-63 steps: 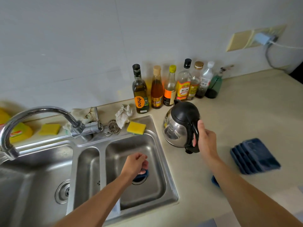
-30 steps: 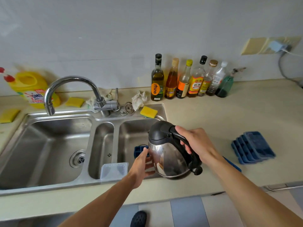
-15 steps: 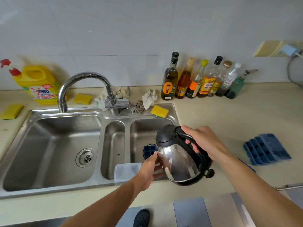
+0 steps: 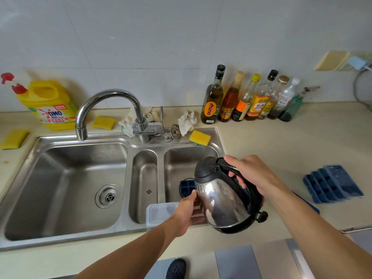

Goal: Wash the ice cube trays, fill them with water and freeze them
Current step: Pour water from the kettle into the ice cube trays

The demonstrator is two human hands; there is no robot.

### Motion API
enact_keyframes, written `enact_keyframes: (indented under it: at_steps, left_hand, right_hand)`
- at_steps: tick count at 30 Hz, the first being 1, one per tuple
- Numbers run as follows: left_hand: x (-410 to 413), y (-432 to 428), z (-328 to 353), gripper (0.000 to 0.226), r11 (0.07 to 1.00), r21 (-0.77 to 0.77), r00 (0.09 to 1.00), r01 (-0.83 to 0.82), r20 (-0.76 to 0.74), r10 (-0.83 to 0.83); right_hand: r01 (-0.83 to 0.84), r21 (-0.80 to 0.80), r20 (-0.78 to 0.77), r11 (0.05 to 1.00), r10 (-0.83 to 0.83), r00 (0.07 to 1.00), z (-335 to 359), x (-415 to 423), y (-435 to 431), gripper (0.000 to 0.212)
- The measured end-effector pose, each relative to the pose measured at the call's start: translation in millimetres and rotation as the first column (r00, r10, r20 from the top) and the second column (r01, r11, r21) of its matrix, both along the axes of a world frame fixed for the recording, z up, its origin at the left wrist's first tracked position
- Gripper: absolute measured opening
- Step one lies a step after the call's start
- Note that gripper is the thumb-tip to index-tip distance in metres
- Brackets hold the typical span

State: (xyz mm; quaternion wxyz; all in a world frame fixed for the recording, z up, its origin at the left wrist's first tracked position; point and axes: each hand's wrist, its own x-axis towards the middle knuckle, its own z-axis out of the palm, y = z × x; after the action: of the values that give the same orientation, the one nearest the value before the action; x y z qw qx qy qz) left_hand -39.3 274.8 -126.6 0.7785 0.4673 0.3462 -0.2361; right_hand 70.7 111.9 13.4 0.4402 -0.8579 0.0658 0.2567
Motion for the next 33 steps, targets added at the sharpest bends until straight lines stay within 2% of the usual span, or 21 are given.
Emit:
enact_keyframes:
  at_steps: [15, 33]
  left_hand:
    - [3.5, 6.7, -2.3, 0.049, 0.999, -0.030, 1.000, 0.016, 0.005, -0.016]
    - [4.8, 7.0, -13.1, 0.044, 0.999, -0.048, 1.000, 0.008, 0.006, -0.008]
  right_hand:
    - [0.012, -0.005, -0.028, 1.000, -0.012, 1.000, 3.5, 2.8, 8.0, 0.058]
    - [-0.025, -0.025, -0.025, 0.999, 0.024, 0.999, 5.6, 4.1, 7.0, 0.062]
